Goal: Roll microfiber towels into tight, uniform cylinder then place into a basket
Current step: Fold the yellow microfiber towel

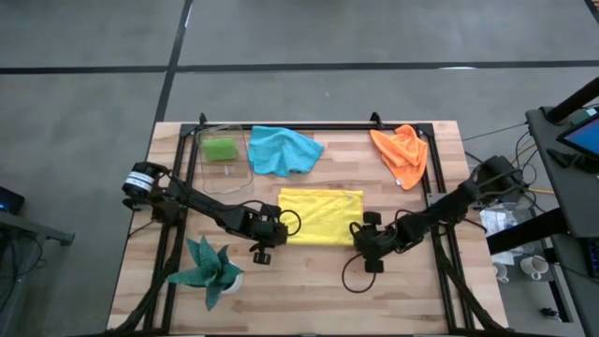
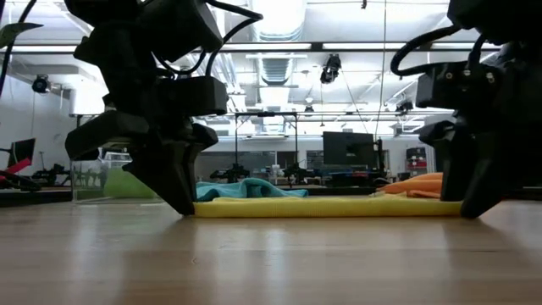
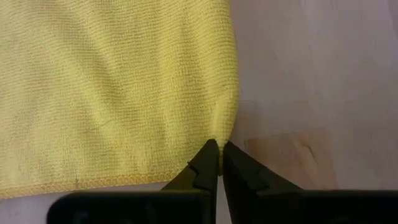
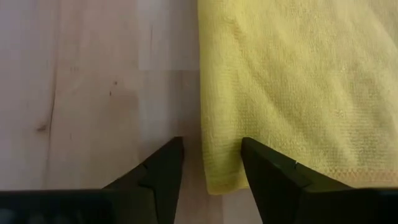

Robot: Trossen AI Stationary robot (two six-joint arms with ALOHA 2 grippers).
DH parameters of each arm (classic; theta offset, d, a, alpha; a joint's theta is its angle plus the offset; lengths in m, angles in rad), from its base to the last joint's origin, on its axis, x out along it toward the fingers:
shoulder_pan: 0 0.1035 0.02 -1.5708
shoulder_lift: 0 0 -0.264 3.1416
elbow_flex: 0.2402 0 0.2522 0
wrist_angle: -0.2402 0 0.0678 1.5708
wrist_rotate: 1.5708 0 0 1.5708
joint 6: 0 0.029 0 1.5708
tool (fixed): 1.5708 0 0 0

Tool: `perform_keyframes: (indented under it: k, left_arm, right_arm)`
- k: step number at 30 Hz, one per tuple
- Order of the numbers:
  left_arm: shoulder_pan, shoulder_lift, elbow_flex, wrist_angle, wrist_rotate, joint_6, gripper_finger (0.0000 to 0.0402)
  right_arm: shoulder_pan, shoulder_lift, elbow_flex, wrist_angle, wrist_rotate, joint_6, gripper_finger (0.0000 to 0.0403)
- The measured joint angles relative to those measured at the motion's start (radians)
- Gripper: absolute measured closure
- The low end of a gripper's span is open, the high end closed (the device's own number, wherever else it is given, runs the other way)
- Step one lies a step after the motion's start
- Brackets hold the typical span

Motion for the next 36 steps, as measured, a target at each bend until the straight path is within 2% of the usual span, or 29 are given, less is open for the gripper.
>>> perform_keyframes:
  k: [6,12,19,23,26,30,36]
  left_arm:
    - [-0.004,-0.002,-0.002,0.0,0.002,-0.03,0.0401]
    - [-0.039,-0.002,-0.003,-0.006,0.007,-0.089,0.0401]
    - [-0.093,-0.034,-0.003,-0.018,0.086,-0.199,0.0402]
    - [-0.101,-0.1,0.002,-0.03,0.089,-0.236,0.0401]
    - [-0.097,-0.159,0.0,-0.029,0.072,-0.24,0.0401]
    - [-0.073,-0.221,-0.008,-0.025,0.005,-0.243,0.0401]
    - [-0.01,-0.22,-0.02,-0.02,-0.078,-0.235,0.0401]
  right_arm:
    - [0.006,-0.006,-0.001,0.004,-0.005,0.039,0.0285]
    - [0.029,-0.031,-0.005,-0.007,-0.009,0.058,0.0383]
    - [0.065,-0.066,0.026,-0.004,-0.115,0.111,0.0393]
    - [0.07,-0.09,0.074,-0.034,-0.153,0.093,0.0394]
    - [0.068,-0.12,0.115,-0.11,-0.133,0.083,0.0394]
    - [0.064,-0.151,0.137,-0.244,-0.022,0.093,0.0394]
    - [0.028,-0.16,0.127,-0.294,0.026,0.118,0.0394]
